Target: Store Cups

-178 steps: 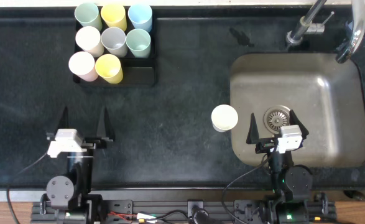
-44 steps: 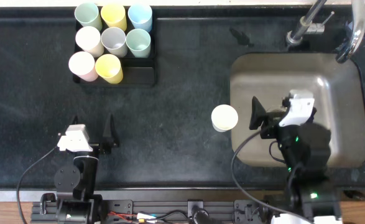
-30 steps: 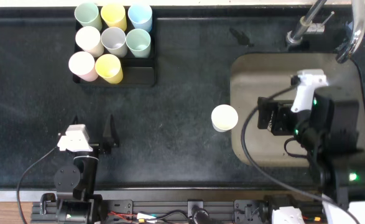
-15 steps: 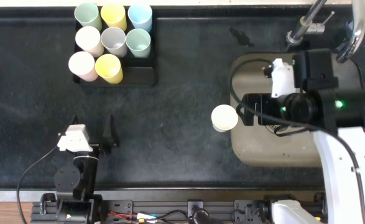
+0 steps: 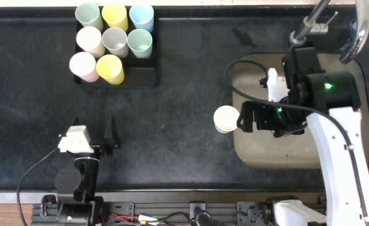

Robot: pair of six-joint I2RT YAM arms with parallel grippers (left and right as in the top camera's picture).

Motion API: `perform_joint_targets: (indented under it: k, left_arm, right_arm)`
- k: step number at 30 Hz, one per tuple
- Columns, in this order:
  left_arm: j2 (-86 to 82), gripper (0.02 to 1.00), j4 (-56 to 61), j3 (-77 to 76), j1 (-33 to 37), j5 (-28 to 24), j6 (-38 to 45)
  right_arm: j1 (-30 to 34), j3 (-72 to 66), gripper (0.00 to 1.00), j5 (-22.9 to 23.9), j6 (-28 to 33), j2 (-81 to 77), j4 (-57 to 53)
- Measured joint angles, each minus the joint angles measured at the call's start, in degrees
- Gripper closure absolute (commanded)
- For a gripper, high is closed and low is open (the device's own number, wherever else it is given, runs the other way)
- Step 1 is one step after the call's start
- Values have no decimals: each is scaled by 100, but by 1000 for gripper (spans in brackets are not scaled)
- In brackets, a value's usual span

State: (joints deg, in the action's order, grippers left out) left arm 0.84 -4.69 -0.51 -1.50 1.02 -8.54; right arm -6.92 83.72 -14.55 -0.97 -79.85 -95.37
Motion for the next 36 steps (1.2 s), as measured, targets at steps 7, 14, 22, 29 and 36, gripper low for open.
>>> perform_joint_targets:
  k: [7,14,22,29,36]
  left_arm:
    - [0,18,2,0,0,0,0]
    - [0,18,2,0,0,0,0]
    - [0,18,0,0,0,0,0]
    - [0,18,0,2,0,0,-2]
    - [0,18,0,0,0,0,0]
  right_arm:
    - [0,2,3,498,-229,-498,28]
    - [0,13,5,776,-282,-1132,284]
    - [-201,190,25,1014,-254,-1593,518]
    - [-376,190,34,1156,-195,-1919,538]
    - [-446,190,60,1246,-190,-2216,568]
